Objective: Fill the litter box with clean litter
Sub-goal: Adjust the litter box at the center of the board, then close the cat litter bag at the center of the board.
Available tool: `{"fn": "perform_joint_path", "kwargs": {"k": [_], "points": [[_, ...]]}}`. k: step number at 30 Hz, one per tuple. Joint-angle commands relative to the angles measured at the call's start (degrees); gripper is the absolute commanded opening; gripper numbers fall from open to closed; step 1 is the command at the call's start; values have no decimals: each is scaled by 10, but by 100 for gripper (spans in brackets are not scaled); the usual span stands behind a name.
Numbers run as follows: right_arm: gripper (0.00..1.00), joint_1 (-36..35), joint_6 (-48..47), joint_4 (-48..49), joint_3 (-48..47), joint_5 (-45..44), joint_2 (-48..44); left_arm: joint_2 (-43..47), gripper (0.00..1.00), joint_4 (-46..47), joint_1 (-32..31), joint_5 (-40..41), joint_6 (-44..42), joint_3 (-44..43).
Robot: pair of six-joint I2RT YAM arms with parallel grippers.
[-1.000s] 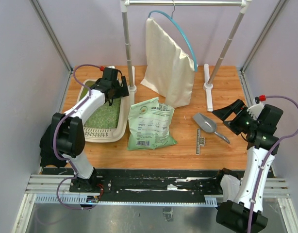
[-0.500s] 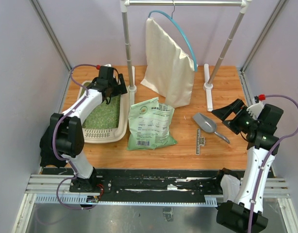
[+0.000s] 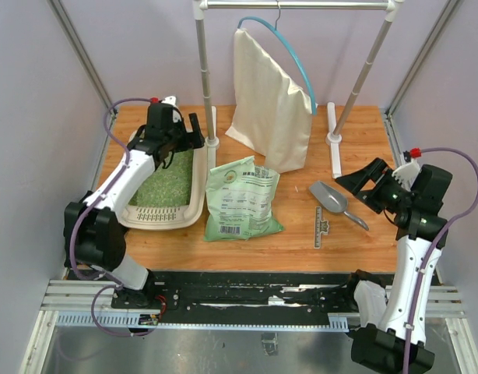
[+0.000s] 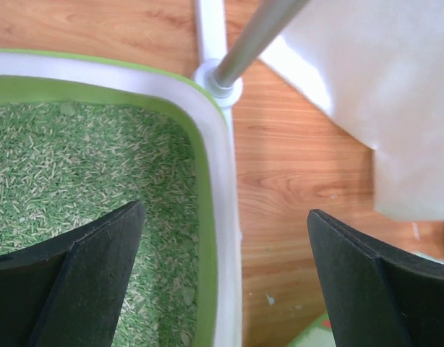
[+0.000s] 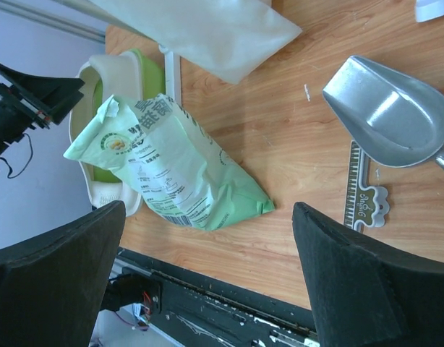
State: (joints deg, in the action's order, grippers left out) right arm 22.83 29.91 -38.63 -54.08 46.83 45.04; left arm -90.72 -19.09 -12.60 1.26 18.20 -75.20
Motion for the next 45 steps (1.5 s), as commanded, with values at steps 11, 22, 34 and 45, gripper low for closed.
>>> {"fn": "perform_joint_path", "kwargs": {"k": [11,22,34,45], "points": [[98,-156,-126,63,42,38,3,205,100,177,-4,-395,-59,178],[98,-236,-145,97,95,16,8,154,100,141,-83,-375,-186,153],[97,-251,-155,115,136,16,12,92,78,9,-125,-352,-271,86],[96,-262,-198,128,142,-4,1,117,1,-36,-143,-347,-267,59]]}}
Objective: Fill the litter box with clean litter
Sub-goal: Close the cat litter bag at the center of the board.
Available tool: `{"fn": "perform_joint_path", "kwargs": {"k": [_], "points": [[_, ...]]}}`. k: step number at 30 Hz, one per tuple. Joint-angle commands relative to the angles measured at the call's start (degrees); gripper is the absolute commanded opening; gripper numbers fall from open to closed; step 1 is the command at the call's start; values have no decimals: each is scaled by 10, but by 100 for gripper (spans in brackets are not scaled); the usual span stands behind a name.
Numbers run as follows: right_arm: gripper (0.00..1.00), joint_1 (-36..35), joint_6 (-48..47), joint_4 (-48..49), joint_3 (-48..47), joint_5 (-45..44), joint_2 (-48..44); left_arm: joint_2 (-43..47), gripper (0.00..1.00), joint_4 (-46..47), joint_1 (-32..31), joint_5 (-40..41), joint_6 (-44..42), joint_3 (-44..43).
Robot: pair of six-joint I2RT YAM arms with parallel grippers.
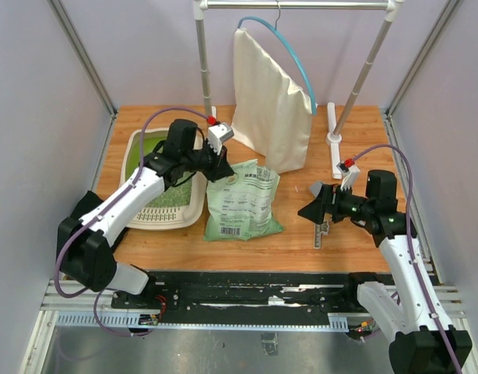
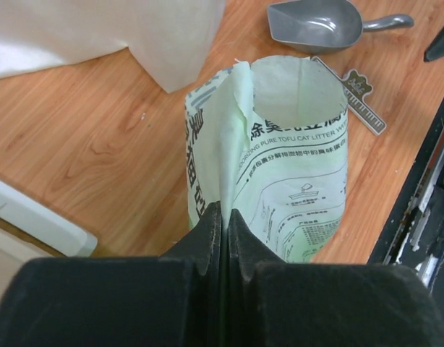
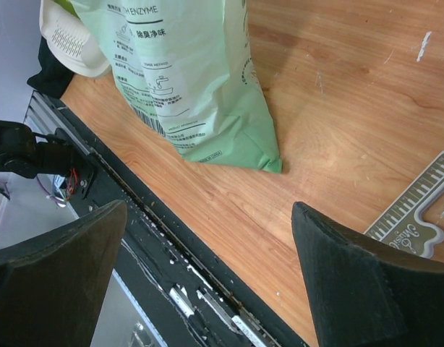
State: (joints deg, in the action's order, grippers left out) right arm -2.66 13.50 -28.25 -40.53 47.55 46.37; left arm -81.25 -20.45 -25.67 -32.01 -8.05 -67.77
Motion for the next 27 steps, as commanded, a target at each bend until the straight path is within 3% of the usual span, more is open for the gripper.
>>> {"fn": "perform_joint_path", "kwargs": {"k": [1,8,9,11,14,21,27], "points": [[96,-7,-43,30,9,-2,-17,34,1,-21,-14,-23,3,-11],[99,-8,-116,139,51,117,-88,172,1,52,-46,-115,76,76],[99,-9,-127,198,74,169,-111,227,0,108,-65,-126,119,124],[99,-9,-149,211,85,206,-120,255,1,139,-82,-128,149,149],[99,-11,-218,150,75,234,-120,279,1,179,-97,-126,188,176],[98,-12,-357,49,39,193,-96,286,0,196,-138,-133,203,182],[98,-14,-411,30,3,204,-47,297,1,197,-152,-129,197,184]]}}
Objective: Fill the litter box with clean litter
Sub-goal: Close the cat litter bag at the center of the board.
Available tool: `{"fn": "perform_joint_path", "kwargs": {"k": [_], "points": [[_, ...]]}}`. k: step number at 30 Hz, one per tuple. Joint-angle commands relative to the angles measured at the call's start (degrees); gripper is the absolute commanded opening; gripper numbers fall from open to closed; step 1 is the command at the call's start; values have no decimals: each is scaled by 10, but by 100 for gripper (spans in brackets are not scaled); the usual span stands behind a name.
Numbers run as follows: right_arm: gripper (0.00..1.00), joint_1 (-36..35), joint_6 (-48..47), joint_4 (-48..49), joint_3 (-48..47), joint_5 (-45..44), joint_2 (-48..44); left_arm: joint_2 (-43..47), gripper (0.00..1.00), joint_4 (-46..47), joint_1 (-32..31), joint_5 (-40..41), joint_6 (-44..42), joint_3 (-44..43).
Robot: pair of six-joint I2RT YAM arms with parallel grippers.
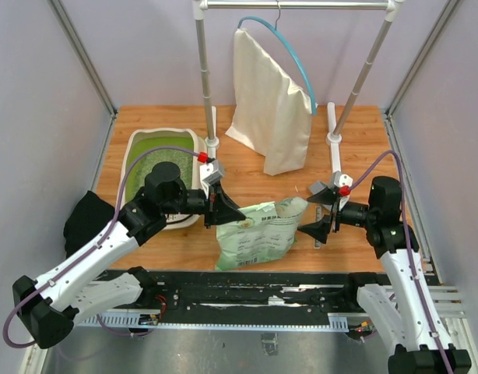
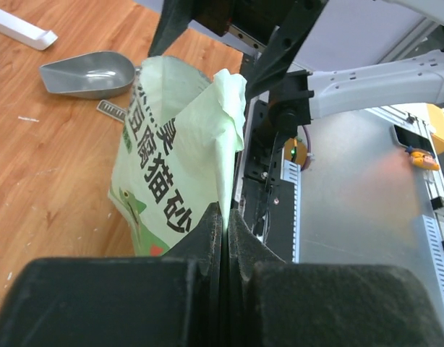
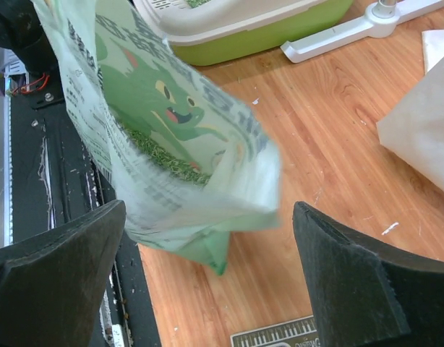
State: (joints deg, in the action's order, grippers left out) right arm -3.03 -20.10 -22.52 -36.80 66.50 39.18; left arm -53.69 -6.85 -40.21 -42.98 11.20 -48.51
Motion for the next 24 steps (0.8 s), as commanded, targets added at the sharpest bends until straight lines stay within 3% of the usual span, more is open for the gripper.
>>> {"fn": "perform_joint_path", "kwargs": {"k": [1,4,10,16,18,21,24], "points": [[98,-12,-82,-34,-42,37,37,20,1,58,-7,-19,0,-9],[98,-29,-87,-46,-62,83,68,10,1,39,-7,-22,-15,-14],[99,-93,-115,-92,-69,54,100,3,1,35,-7,-30,-27,-24],[99,-121,-143,-110,-64,82,115,0,1,7,-7,-12,-46,-38],[100,-128,-153,-103,-56,62,109,2,0,9,-7,-15,-47,-37],[99,-135,-153,-66,-33,-42,96,2,0,8,-7,-30,-50,-37],[92,-135,-159,-59,-23,-66,91,3,1,-12,-7,-45,-72,-41]]}}
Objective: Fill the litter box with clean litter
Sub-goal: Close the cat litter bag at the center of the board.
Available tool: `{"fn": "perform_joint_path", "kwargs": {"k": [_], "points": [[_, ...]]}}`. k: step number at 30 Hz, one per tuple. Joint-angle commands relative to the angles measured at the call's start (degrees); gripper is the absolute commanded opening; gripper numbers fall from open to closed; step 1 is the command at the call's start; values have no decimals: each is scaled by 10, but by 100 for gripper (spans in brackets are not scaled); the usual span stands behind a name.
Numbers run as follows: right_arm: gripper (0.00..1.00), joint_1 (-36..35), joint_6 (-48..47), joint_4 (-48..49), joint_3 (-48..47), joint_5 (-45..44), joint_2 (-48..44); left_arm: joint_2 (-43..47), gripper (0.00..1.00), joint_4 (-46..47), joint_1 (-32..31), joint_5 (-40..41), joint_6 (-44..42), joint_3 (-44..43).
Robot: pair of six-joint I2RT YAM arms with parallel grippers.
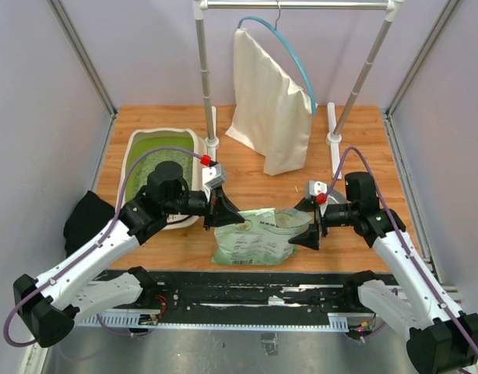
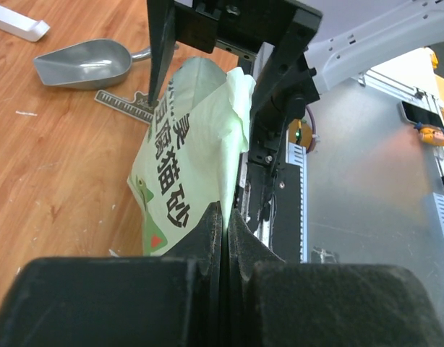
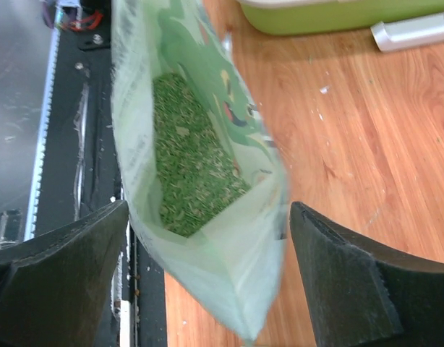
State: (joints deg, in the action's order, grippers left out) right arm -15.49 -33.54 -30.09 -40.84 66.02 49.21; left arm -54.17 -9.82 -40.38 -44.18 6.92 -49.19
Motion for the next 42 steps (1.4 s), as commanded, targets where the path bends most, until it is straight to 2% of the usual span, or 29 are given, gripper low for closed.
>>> {"fn": "perform_joint_path", "kwargs": {"k": [1,7,8,11,13,17,21,24,26,27,30,31,34,38,42], "points": [[88,-11,-27,16,17,-50,-8,9,1,7,-5,-37,-39,-35],[58,-11,-35,3,5,-10,3,20,1,-32,-5,-32,-91,-32],[48,-10,-47,-10,3,-9,5,22,1,-36,-5,-29,-98,-32],[11,-10,-56,-34,3,-11,11,22,1,-50,-5,-17,-117,-32],[1,-11,-54,-41,0,-23,12,22,0,-53,-5,-8,-123,-33],[1,-11,-48,-48,-8,-102,-2,28,1,-91,-5,38,-162,-36],[1,-11,-38,-47,-10,-171,-24,34,1,-156,-5,128,-232,-32],[1,-11,-26,-38,-6,-178,-33,31,0,-164,-5,141,-261,-19],[1,-13,-18,-28,-6,-144,-36,27,1,-151,-5,122,-274,-7],[1,-15,-4,-2,-3,-131,-41,26,1,-142,-5,111,-276,-2],[32,-38,63,81,12,-103,-54,30,1,-111,-5,97,-272,5],[48,-51,74,102,12,-92,-53,33,0,-102,-5,94,-270,6],[70,-102,125,165,6,-102,-30,43,1,-91,-5,88,-274,7],[89,-179,124,167,-39,-159,44,45,1,-88,-5,87,-274,6],[99,-232,95,152,-74,-182,119,46,1,-84,-5,90,-269,5]]}}
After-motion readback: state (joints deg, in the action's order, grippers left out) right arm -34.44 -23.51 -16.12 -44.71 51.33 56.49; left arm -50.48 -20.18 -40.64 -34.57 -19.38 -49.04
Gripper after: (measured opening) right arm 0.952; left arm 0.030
